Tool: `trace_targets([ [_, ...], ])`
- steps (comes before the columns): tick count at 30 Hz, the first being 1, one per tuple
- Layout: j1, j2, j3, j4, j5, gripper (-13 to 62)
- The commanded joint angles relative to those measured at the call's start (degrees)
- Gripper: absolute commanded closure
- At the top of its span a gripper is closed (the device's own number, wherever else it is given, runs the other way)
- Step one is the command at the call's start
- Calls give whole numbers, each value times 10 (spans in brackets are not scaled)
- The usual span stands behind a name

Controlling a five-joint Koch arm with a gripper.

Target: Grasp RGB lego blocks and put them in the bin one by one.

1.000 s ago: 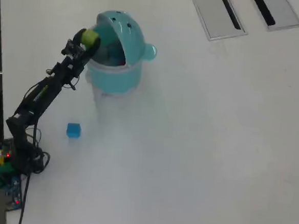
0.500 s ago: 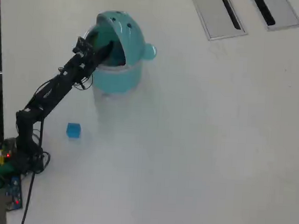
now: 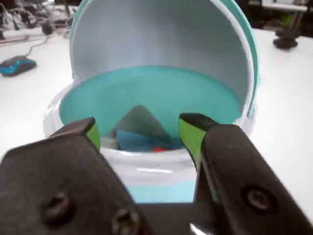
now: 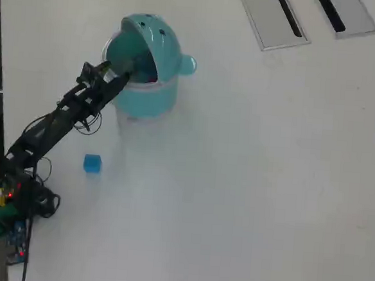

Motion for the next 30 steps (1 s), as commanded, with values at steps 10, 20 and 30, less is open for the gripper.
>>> trace_targets([
  [10,9,177,189,-40,-22,194],
  [20,12,246,293,-24,-23,193],
  [30,68,286,320,-35,-4,168],
])
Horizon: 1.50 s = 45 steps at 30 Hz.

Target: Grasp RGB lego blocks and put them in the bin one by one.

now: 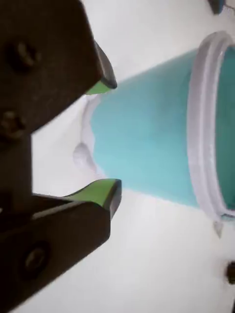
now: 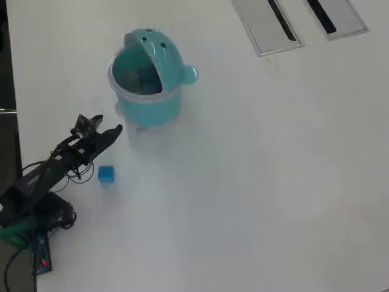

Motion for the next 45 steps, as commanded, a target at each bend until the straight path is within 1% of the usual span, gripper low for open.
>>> trace_targets([
  [1,49,25,-25,-13,14,162],
  [7,169,72,11,89,14,161],
  [14,207,109,84,192,17,160],
  [24,206,112,140,231,36,160],
  [27,188,112,160,240,36,160],
  [45,139,113,229,218,36,153],
])
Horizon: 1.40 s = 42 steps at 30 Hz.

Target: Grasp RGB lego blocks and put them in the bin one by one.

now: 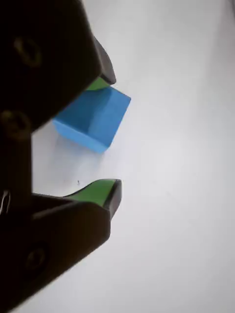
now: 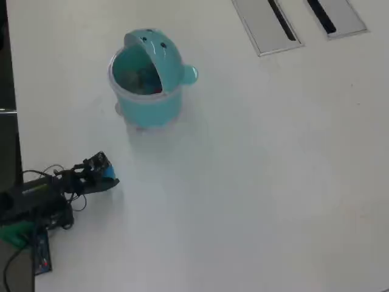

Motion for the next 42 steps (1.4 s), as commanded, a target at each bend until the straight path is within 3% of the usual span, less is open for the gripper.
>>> trace_targets([
  [1,-7,42,11,-1,-1,153],
  [42,-83,43,-3,-40,17,151],
])
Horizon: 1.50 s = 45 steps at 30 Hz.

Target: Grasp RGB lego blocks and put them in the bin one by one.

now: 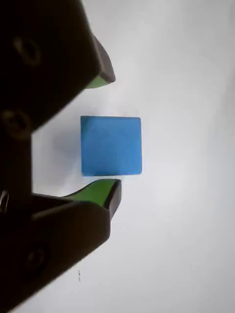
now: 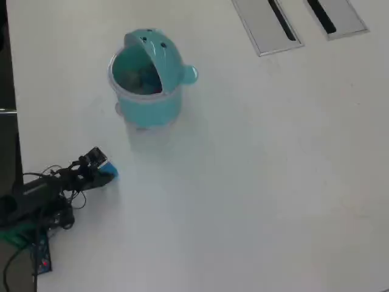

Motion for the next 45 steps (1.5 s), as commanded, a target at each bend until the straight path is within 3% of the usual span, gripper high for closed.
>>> trace_targets([
  [1,-3,43,-3,-26,1,151],
  [35,-10,-67,-37,-62,2,200],
  [45,-26,-74,-54,-69,46,390],
])
